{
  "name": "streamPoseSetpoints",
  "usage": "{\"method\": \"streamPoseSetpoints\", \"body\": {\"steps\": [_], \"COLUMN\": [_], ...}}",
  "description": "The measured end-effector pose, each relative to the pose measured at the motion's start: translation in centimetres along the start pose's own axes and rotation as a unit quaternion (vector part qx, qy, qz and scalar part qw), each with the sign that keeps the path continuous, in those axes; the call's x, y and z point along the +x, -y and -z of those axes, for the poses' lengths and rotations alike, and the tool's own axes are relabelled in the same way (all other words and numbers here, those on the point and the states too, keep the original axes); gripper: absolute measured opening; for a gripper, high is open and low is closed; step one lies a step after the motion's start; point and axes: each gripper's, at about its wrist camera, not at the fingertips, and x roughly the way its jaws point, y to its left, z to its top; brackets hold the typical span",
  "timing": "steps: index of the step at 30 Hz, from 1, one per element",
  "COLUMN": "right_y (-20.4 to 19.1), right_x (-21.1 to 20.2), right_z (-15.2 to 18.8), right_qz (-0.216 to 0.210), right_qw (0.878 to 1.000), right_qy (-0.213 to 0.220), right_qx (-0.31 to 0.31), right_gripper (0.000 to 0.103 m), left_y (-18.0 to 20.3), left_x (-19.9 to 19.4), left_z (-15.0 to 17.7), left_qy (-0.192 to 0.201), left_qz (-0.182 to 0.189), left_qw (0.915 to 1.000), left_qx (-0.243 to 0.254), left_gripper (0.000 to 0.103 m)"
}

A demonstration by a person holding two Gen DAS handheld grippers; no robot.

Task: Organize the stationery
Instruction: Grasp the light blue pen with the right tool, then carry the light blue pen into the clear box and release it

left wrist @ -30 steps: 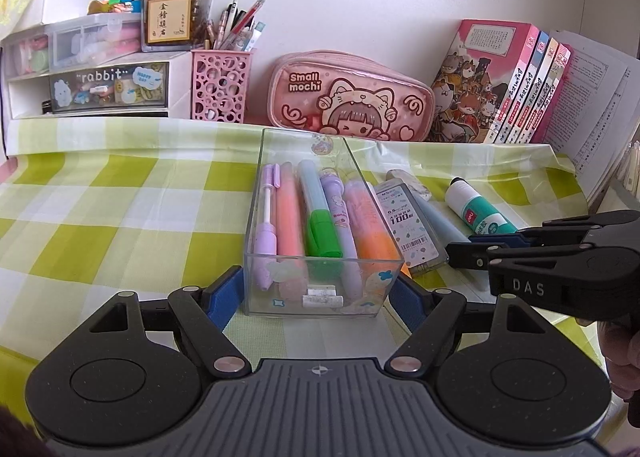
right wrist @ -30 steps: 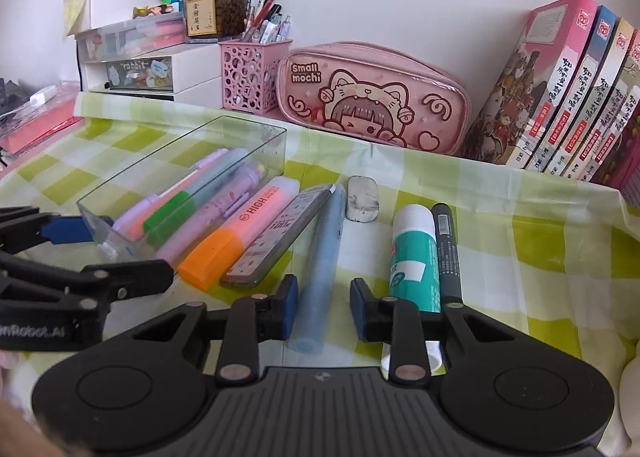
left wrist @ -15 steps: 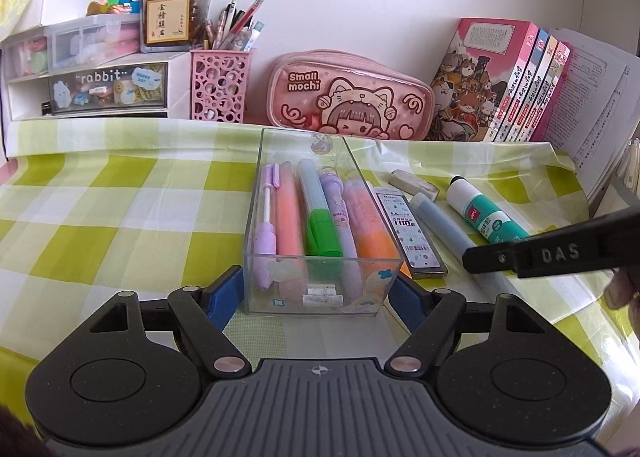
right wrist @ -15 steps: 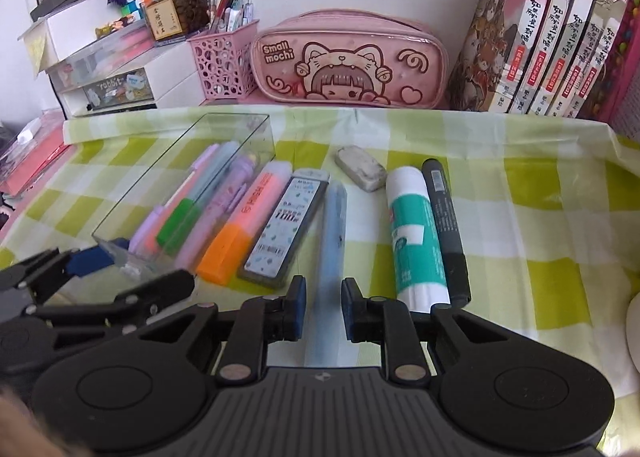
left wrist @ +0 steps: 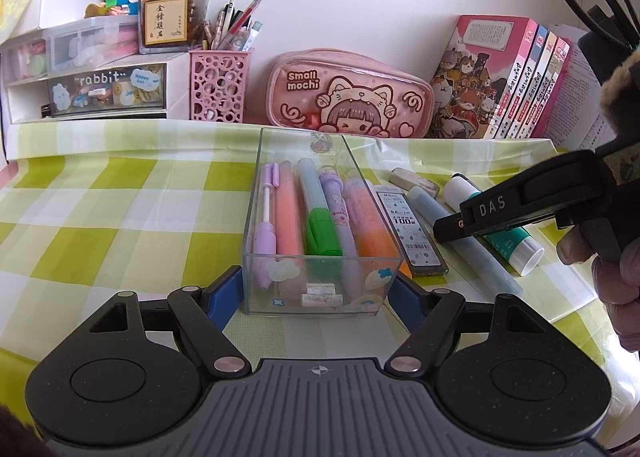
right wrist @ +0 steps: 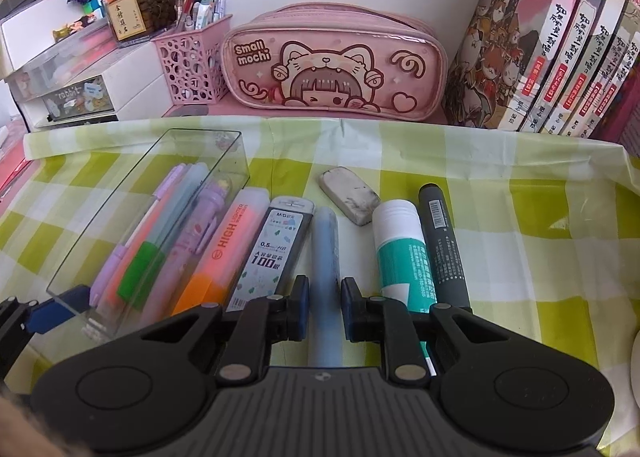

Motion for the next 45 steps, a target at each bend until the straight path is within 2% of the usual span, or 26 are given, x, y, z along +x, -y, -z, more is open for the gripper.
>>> {"method": "streamPoseSetpoints", "body": {"steps": [5,9,19,27,34,45], "right_y": [2.4,3.4,3.4,1.6,-0.4,-2.8], "right_x": [-0.6,-1.6,-3.9,-3.3,-1.1,2.1], "right_z": [-0.5,-1.1,-3.1,-4.3,-5.4,-6.9], "right_qz": [-0.048,-0.083,-0.132,-0.188,-0.205,-0.180], "right_qw": [0.995,0.989,0.977,0.963,0.953,0.955], "right_qy": [-0.011,-0.013,0.002,-0.027,-0.059,-0.084], "right_qx": [0.085,0.125,0.165,0.192,0.217,0.218], "right_gripper": [0.040,0.039,0.040,0.040,0.040,0.040], "left_y": [0.1,0.2,0.2,0.1,0.1,0.1], "left_x": [0.0,0.1,0.1,0.1,0.0,0.0], "left_z": [0.0,0.0,0.0,-0.1,-0.1,-0.1], "left_qy": [-0.001,-0.002,-0.003,-0.001,0.000,0.000], "left_qz": [-0.001,-0.001,0.000,0.001,0.000,0.000], "left_qw": [1.0000,1.0000,1.0000,1.0000,1.0000,1.0000], "left_qx": [0.002,0.007,0.007,0.003,0.002,0.002], "left_gripper": [0.076,0.077,0.077,0.076,0.076,0.076]}}
